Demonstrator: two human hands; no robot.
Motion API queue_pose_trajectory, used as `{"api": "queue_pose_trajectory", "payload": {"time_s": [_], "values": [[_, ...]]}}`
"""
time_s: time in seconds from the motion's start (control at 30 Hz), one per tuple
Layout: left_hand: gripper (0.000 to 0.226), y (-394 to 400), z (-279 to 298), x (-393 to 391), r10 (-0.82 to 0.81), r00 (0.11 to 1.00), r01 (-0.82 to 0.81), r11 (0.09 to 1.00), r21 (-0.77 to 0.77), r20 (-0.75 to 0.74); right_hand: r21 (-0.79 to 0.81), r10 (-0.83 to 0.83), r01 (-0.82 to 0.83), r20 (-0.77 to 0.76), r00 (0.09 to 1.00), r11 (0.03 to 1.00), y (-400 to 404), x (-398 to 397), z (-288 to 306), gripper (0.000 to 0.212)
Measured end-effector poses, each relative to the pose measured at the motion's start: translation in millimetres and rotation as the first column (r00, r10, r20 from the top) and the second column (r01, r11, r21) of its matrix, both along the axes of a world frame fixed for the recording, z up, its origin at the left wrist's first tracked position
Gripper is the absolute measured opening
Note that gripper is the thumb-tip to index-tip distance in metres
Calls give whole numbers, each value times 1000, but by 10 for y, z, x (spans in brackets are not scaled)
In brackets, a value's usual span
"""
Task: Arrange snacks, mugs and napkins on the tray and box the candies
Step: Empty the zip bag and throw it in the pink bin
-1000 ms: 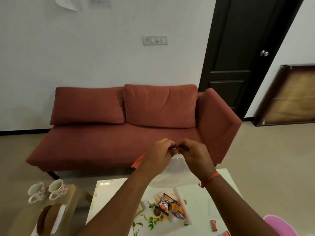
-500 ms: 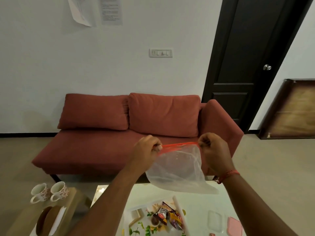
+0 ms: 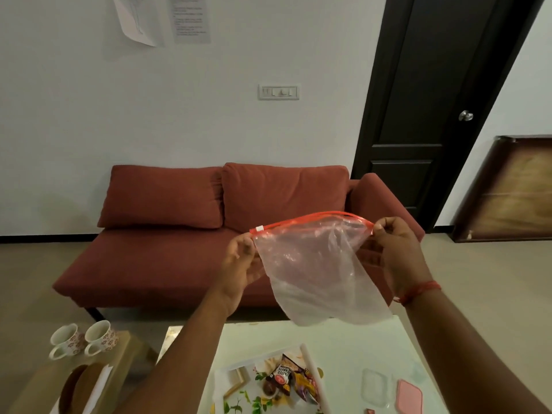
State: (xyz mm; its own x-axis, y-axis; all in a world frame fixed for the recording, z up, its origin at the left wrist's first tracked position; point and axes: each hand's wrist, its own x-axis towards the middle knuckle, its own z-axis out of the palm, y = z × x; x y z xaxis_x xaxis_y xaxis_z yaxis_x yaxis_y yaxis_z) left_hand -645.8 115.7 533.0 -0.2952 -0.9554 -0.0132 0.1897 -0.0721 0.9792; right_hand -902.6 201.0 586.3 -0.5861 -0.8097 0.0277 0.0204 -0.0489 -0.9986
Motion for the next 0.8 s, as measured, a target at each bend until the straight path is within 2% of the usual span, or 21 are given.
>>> {"api": "queue_pose_trajectory", "payload": {"time_s": [0.07, 0.1, 0.17, 0.23, 0.3, 0.4, 0.43, 0.5, 0.6, 0.7, 0.8], "values": [[45, 58, -47, -111, -125, 990, 124, 992, 21, 58, -17, -4, 6, 99, 995, 1000, -59, -10, 62, 19], [61, 88, -73, -165, -188, 980, 185, 982, 48, 68, -27, -9, 13, 152, 988, 1000, -82, -24, 84, 20], [95, 129, -125, -254, -297, 955, 294, 950, 102, 7, -32, -41, 51, 255, 966, 998, -138, -66, 82, 21], [101, 132, -167, -320, -330, 941, 337, 933, 125, -72, 1, -81, 85, 313, 946, 996, -177, -109, 17, 21], [89, 127, -169, -378, -323, 945, 326, 937, 126, -48, 29, -98, 94, 383, 918, 995, -172, -117, -62, 23], [40, 130, -95, -535, -231, 970, 227, 972, 55, 75, 56, -118, 105, 518, 847, 993, -183, -141, -203, 19], [27, 118, -83, -583, -153, 984, 150, 988, 41, 96, 55, -99, 82, 523, 846, 995, -191, -148, -247, 21], [11, 64, -78, -635, -27, 996, 25, 999, 21, 87, 89, -23, -16, 421, 907, 996, -200, -161, -357, 38], [4, -37, -86, -658, 41, 994, -42, 999, 11, 97, 155, 150, -200, 285, 947, 967, -130, -64, -491, 45], [20, -91, -60, -626, 43, 995, -44, 999, 2, 90, 82, 350, -395, 327, 878, 915, -97, 31, -559, 40], [56, -184, -63, -526, 103, 978, -98, 994, -39, 181, 72, 319, -340, 214, 923, 938, -159, 5, -596, 43]]}}
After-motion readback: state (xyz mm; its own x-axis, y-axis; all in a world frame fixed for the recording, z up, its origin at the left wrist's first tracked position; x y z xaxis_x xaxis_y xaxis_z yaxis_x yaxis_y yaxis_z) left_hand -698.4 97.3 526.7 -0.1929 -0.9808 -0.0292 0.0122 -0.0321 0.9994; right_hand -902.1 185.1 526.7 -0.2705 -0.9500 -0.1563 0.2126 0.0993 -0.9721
